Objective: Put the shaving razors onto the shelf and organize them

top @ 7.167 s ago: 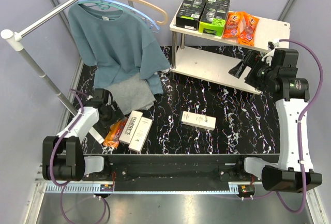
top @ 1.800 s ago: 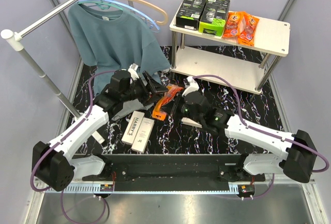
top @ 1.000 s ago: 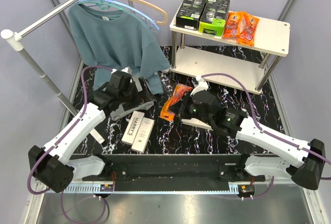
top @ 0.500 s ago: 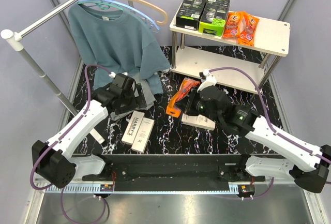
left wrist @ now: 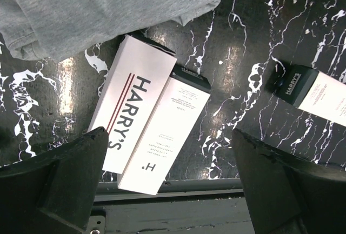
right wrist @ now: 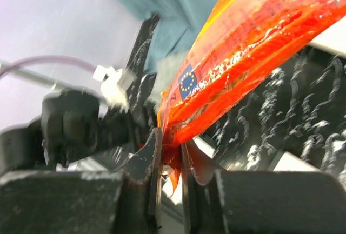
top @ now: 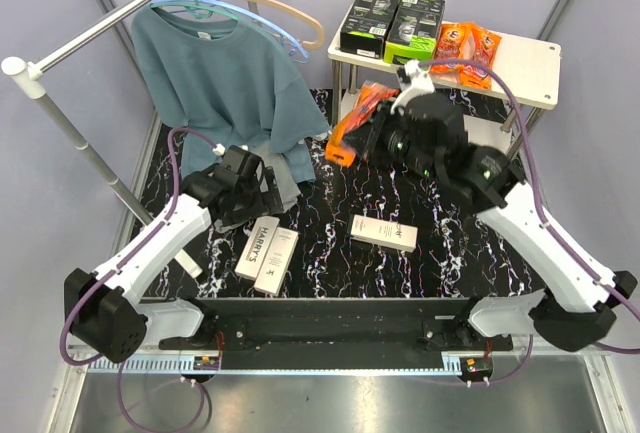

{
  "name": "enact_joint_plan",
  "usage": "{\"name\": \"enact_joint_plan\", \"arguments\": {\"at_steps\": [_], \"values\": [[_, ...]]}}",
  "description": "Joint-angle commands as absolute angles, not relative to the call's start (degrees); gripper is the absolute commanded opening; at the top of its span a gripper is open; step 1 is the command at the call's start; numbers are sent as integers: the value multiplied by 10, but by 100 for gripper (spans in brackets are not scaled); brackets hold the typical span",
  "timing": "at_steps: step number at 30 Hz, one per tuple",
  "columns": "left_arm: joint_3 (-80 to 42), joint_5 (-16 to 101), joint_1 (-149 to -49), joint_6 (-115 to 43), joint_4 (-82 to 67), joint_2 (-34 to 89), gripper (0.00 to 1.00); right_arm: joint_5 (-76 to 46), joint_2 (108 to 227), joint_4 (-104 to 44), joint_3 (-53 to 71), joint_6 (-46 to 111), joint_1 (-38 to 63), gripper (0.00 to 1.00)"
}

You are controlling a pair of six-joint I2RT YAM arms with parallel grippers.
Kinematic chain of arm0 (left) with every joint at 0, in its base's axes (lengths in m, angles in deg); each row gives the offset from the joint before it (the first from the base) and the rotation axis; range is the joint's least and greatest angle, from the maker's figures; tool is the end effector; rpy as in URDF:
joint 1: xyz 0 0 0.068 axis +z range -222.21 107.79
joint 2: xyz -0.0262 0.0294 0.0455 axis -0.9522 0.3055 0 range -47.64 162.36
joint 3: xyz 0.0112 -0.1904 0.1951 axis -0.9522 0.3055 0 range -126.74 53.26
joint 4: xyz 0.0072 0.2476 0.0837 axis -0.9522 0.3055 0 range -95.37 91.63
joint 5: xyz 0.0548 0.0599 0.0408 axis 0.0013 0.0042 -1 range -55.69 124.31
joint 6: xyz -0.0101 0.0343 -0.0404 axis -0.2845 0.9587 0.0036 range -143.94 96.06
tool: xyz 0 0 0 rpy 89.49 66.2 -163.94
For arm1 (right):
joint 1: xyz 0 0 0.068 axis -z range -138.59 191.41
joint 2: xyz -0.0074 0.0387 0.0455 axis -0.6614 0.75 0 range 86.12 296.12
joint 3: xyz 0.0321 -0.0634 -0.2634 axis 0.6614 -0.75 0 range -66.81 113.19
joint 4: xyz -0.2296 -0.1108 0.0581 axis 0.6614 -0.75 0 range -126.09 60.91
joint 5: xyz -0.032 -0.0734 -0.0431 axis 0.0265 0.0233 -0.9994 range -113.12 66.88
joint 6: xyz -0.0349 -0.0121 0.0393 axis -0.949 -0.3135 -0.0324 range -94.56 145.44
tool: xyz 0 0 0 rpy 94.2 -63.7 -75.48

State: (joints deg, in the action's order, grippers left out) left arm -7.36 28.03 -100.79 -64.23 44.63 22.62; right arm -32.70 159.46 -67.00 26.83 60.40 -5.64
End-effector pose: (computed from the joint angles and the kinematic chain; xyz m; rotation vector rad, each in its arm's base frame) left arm 0.2106 -0.1102 0.2857 -0.3072 2.6120 -0.2844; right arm 0.1797 0.1844 0.4747 -0.0866 1.9566 0.8147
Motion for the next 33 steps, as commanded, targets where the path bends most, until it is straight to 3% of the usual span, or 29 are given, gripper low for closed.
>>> {"name": "enact_joint_plan", "arguments": {"at_steps": [1,16,33], "values": [[-67,274,-1009,-632,429,228,99,-254,1640,-714,377,541,3,12],[-23,289,-1010,-629,392,254,99,-132,1844,-918,819,479,187,13],[-16,296,-1015,-627,382,259,99,110,1838,-921,784,492,512,13]]}}
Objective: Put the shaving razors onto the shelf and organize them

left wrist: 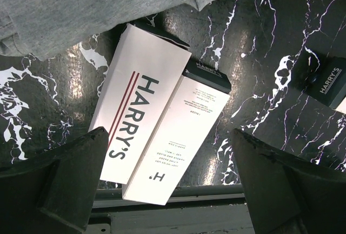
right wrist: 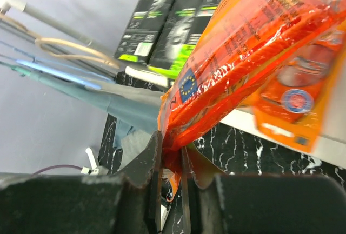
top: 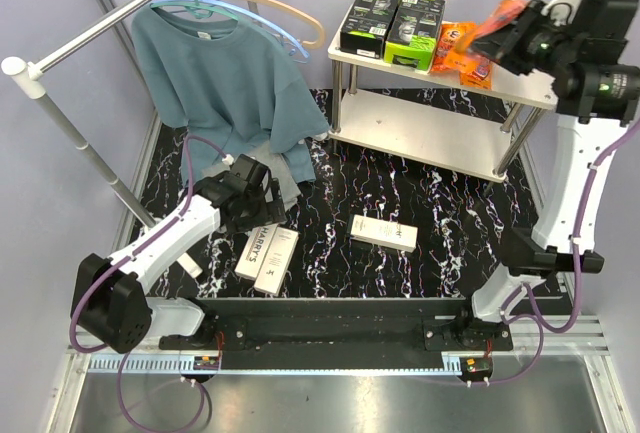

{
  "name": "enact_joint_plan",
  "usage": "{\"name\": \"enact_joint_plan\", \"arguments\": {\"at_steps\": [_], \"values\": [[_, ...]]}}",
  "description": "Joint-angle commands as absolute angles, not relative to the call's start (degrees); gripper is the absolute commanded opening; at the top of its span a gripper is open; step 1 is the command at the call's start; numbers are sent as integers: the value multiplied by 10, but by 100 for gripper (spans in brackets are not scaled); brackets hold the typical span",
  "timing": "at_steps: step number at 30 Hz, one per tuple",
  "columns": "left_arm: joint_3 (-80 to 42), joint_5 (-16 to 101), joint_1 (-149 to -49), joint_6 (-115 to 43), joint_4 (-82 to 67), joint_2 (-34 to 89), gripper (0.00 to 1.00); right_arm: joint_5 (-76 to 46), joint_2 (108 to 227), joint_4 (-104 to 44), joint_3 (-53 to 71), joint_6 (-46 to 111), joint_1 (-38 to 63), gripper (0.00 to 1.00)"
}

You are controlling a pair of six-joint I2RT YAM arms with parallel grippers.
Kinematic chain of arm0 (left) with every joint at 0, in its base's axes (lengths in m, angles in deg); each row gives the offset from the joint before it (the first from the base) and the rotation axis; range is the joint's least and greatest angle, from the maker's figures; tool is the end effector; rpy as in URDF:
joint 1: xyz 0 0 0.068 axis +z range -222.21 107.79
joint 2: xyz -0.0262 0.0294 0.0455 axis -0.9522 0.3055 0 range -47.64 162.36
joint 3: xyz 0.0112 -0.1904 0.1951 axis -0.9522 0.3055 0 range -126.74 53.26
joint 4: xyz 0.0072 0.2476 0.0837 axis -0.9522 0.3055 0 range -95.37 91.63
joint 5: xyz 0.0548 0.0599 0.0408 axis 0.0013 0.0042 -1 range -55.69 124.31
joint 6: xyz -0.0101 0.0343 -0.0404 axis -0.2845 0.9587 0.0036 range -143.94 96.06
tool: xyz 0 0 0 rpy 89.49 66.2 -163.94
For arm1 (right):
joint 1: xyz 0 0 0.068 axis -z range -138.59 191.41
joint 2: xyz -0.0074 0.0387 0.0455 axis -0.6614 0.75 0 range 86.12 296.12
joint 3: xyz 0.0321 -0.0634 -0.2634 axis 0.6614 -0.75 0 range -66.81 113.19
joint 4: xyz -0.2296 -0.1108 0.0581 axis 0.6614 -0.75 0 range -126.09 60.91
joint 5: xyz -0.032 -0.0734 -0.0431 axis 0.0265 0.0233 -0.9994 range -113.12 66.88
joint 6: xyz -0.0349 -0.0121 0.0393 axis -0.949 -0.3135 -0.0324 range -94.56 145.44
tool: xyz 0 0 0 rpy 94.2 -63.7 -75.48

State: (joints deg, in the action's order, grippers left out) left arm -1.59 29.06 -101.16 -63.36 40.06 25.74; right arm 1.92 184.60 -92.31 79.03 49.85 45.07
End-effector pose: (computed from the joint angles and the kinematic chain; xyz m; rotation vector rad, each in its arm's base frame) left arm 0.2150 -0.1152 0.2472 -0.2753 2.6904 -0.2487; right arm 0.2835 -0.0030 0.5665 0.1473 1.8656 0.6539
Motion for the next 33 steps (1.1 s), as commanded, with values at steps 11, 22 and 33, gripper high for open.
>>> {"name": "enact_joint_plan", "arguments": {"at_steps": [11,22,33], "values": [[-15,294,-1017,-626,382,252,98,192,1860,-930,761,492,640,13],[-21,299,-1018,-616,388,246,98,170,1891,-954,764,458,669,14],[-14,304,-1022,-615,389,248,98,178,1963,-968,801,456,697,14]]}}
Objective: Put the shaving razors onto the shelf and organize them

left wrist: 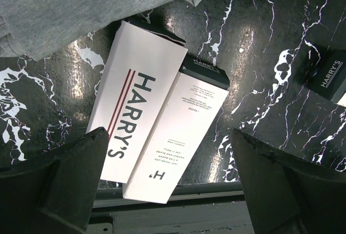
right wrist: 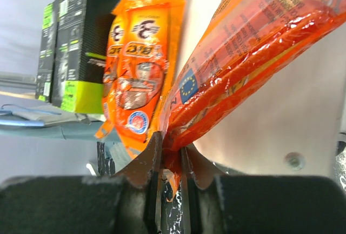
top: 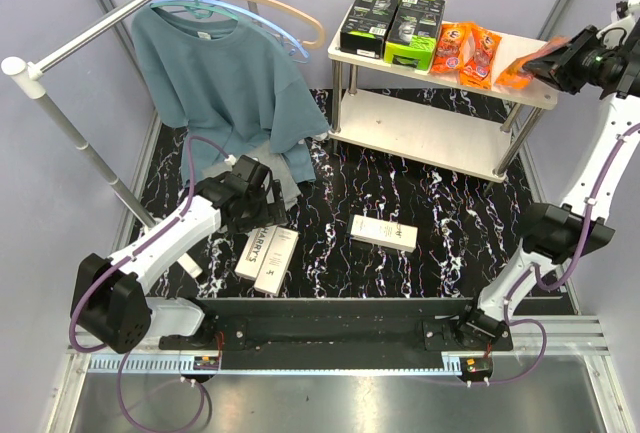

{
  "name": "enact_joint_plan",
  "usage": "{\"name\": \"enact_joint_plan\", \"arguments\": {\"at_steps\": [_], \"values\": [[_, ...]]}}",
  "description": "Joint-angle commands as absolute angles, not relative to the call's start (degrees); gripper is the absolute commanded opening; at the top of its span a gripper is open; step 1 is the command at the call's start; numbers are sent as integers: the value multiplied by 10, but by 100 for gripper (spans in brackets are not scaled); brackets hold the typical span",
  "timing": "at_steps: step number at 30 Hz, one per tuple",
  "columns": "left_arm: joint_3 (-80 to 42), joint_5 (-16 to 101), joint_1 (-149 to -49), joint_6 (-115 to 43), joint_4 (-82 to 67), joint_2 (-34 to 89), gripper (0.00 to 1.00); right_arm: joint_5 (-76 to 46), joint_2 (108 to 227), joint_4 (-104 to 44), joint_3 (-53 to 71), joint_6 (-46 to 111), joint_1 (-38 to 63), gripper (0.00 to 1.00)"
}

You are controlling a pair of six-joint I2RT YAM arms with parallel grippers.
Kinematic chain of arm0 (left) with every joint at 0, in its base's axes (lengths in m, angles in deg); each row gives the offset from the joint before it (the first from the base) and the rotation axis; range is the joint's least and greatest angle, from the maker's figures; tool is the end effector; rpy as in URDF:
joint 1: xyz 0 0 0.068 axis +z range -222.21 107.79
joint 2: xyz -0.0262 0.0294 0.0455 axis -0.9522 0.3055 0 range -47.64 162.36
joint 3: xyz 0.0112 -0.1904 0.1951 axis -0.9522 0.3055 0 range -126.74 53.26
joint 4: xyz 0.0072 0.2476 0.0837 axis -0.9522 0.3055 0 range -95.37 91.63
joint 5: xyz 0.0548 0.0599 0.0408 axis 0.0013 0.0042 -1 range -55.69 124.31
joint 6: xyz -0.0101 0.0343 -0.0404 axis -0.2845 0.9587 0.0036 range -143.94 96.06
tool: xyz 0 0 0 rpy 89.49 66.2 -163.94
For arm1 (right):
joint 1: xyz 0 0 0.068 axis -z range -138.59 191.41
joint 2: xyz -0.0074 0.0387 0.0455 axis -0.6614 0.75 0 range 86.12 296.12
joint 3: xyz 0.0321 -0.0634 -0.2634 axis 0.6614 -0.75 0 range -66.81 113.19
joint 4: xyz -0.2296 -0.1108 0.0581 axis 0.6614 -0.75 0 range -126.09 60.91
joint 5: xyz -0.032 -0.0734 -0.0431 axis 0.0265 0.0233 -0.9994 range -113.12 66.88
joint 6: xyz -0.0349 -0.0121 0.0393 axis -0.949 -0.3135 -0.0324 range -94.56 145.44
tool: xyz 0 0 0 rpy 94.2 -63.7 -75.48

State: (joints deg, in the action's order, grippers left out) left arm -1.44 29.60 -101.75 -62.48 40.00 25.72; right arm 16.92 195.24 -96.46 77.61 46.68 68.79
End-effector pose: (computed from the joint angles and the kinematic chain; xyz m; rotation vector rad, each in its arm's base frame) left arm 0.2134 -0.1175 0.2465 -0.2382 2.6989 -0.2573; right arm 0.3282 -0.1441 0.4997 0.4590 2.0028 0.6728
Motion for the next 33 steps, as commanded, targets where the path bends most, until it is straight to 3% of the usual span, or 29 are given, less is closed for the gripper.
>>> {"name": "enact_joint_plan", "arguments": {"at_steps": [1,27,33], "values": [[-13,305,-1022,-612,389,248,98,181,1974,-969,807,459,699,14],[-16,304,-1026,-616,388,259,98,272,2035,-960,800,464,708,17],[-18,303,-1030,-620,388,264,98,277,2026,-961,758,450,708,36]]}}
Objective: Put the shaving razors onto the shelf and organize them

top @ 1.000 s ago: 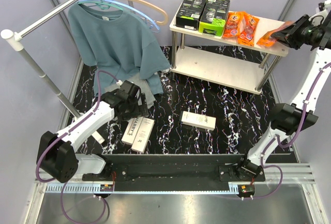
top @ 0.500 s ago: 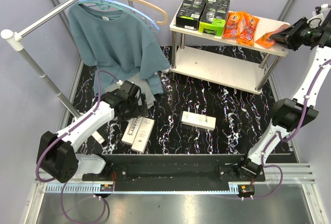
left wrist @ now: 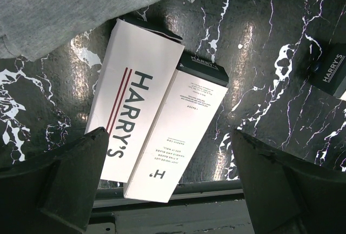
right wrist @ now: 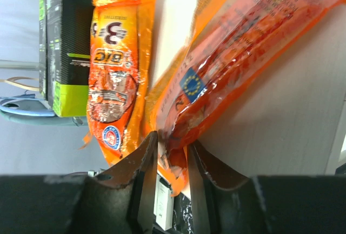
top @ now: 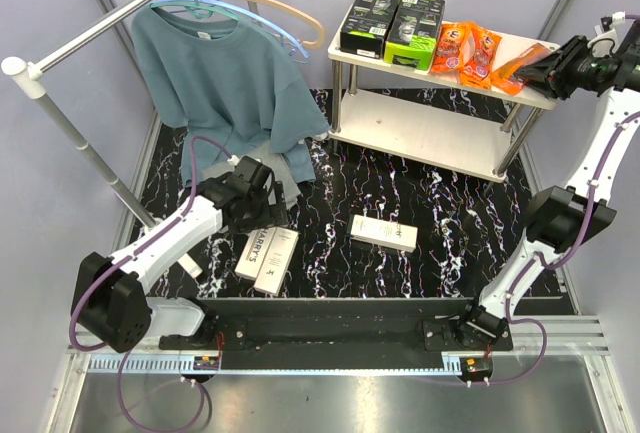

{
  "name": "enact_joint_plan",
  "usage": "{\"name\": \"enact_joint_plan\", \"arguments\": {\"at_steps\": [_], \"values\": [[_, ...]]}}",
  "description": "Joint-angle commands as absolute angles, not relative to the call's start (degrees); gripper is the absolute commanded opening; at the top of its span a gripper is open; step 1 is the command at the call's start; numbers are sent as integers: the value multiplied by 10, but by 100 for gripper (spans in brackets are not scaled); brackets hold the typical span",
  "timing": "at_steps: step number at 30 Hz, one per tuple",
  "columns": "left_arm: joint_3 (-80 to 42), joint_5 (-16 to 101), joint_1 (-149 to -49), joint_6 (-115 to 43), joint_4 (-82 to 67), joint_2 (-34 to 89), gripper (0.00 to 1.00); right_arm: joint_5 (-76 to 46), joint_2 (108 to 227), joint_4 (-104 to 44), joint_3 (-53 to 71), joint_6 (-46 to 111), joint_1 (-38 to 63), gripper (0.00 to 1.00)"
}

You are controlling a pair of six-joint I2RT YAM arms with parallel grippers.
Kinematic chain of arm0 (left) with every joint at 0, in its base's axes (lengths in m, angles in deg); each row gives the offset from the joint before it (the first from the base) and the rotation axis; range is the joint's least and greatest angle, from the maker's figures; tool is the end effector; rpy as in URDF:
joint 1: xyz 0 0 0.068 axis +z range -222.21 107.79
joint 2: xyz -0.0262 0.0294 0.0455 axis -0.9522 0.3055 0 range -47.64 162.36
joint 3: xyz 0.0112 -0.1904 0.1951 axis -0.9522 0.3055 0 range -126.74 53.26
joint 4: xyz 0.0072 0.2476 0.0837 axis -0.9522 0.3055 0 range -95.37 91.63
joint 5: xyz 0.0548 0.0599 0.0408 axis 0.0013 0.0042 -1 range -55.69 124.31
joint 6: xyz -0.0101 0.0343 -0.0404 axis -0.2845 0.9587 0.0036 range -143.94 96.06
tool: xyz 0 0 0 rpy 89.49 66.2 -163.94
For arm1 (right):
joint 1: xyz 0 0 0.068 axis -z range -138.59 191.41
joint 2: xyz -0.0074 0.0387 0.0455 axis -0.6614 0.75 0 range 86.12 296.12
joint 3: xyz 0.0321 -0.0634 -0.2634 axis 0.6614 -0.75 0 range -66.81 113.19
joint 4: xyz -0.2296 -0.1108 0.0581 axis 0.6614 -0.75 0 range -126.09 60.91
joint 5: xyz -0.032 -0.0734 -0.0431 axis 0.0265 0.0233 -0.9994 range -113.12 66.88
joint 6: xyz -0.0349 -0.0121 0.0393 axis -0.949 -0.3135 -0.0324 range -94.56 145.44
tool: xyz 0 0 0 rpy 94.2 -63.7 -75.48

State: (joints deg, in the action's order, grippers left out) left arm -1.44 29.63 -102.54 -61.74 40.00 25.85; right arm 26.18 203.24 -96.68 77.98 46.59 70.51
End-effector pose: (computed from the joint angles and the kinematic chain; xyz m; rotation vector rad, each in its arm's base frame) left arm 0.2120 -0.1206 0.2460 -0.2020 2.7041 -0.2565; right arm 0.3663 -0.1729 0.4530 0.4780 2.0662 0.8818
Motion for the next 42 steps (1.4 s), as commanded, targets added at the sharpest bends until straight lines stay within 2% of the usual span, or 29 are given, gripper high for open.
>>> {"name": "enact_joint_plan", "arguments": {"at_steps": [1,8,15,27,33,42], "values": [[-18,303,-1031,-620,388,264,98,274,2023,-962,755,449,708,38],[-20,302,-1036,-623,388,265,98,239,2009,-969,752,452,708,65],[-18,302,-1037,-625,388,264,98,157,1990,-995,757,450,708,85],[-20,304,-1040,-627,382,270,98,66,2009,-969,787,480,708,92],[-29,305,-1043,-627,380,280,98,62,1993,-878,729,531,708,92],[-36,304,-1045,-625,380,294,98,97,2031,-842,743,551,708,90]]}}
